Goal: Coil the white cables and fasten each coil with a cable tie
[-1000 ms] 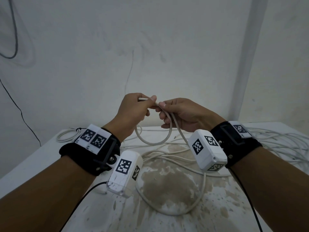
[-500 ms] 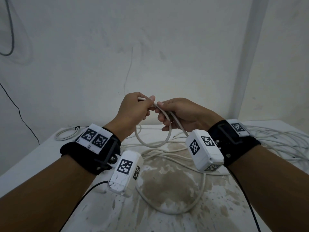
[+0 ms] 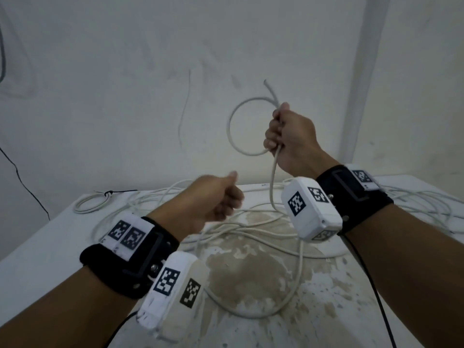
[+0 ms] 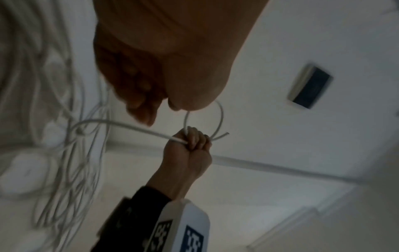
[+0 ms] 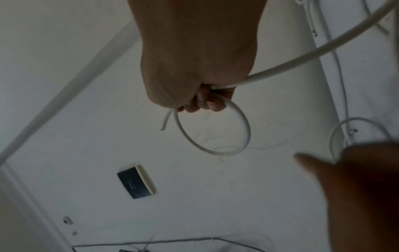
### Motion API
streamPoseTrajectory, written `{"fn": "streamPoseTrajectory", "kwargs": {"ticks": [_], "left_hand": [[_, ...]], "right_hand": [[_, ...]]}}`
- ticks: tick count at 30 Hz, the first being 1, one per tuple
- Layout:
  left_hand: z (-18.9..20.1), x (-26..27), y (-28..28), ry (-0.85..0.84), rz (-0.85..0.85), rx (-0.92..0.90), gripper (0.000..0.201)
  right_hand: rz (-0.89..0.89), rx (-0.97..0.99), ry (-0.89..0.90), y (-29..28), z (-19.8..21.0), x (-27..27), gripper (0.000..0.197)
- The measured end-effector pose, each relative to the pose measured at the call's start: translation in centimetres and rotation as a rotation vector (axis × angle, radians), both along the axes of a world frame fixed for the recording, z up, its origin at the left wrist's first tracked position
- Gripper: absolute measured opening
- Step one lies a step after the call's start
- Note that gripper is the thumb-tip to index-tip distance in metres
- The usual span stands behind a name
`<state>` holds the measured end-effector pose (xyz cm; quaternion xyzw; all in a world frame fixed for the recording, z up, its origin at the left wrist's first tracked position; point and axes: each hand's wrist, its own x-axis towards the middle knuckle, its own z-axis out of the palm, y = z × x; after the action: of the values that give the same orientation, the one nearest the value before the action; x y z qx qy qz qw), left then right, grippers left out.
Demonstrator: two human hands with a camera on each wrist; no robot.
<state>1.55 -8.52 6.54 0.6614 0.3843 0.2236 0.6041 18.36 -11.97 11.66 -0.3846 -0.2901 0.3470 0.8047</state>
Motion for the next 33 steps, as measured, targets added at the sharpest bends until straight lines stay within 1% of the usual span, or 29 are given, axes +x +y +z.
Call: {"fn": "streamPoseTrajectory", "kwargs": {"ticks": [2,3,4,6,7,8,10,11,12,13,16,19,22,24,27,28,31,33], "left_hand": [[-0.3,1.1,-1.7,0.008,-0.25,-0.201,0.064],[-0.4,1.9,-1.9,-0.017,-0.323,-0.258,0.068],[-0.2,2.8,-2.1,-0.055,-0.353,-0.295,0.072],[0.3,4.5,-2.3,-0.165,-0.314,-0.345,0.074],[0.7,5.2,-2.4,-0.246,-0.259,-0.385,0.07],[1.1,5.9,-2.6,-0.356,-0.184,-0.442,0.063],[1.9,7.1,-2.9,-0.581,0.051,-0.501,0.043],[2.4,7.5,-2.9,-0.654,0.177,-0.479,0.032],[2.9,7.7,-2.9,-0.705,0.269,-0.447,0.025],[3.2,7.8,-2.9,-0.735,0.325,-0.41,0.023],[4.1,8.1,-3.2,-0.767,0.373,-0.361,0.02],[4.1,8.2,-3.5,-0.699,0.354,-0.212,0.018],[4.0,7.5,-3.8,-0.596,0.318,0.037,0.017],[4.0,6.8,-3.4,-0.508,0.3,0.212,0.017],[4.0,5.5,-2.0,-0.389,0.347,0.423,0.024],[4.0,5.1,-1.5,-0.379,0.361,0.447,0.025],[4.1,4.3,-0.5,-0.455,0.352,0.347,0.022],[4.0,3.7,0.1,-0.468,0.379,0.349,0.022]], "right_hand": [[-0.039,0.061,0.076,-0.4,0.6,0.1,0.037],[-0.048,0.084,0.108,-0.7,0.8,0.1,0.038],[-0.056,0.103,0.135,-1.0,0.9,0.2,0.038],[-0.079,0.128,0.165,-1.9,0.9,0.5,0.038],[-0.096,0.132,0.169,-2.3,0.8,0.7,0.038],[-0.113,0.128,0.168,-2.7,0.8,0.8,0.037],[-0.151,0.085,0.144,-3.4,0.5,1.2,0.037],[-0.17,0.057,0.128,-3.8,0.3,1.4,0.036],[-0.188,0.033,0.114,-4.0,0.2,1.5,0.036],[-0.202,0.016,0.106,-4.3,0.0,1.7,0.036],[-0.221,0.004,0.121,-4.8,-0.1,2.1,0.035],[-0.236,0.032,0.187,-5.0,0.3,2.7,0.036],[-0.244,0.05,0.244,-4.7,0.3,2.8,0.037],[-0.218,0.057,0.256,-4.2,0.0,2.4,0.037],[-0.138,0.058,0.242,-3.4,-0.7,0.7,0.037],[-0.113,0.05,0.226,-3.0,-1.0,0.0,0.037],[-0.071,0.005,0.15,-2.0,-2.1,-2.1,0.037],[-0.054,-0.03,0.104,-1.5,-2.9,-3.0,0.036]]}}
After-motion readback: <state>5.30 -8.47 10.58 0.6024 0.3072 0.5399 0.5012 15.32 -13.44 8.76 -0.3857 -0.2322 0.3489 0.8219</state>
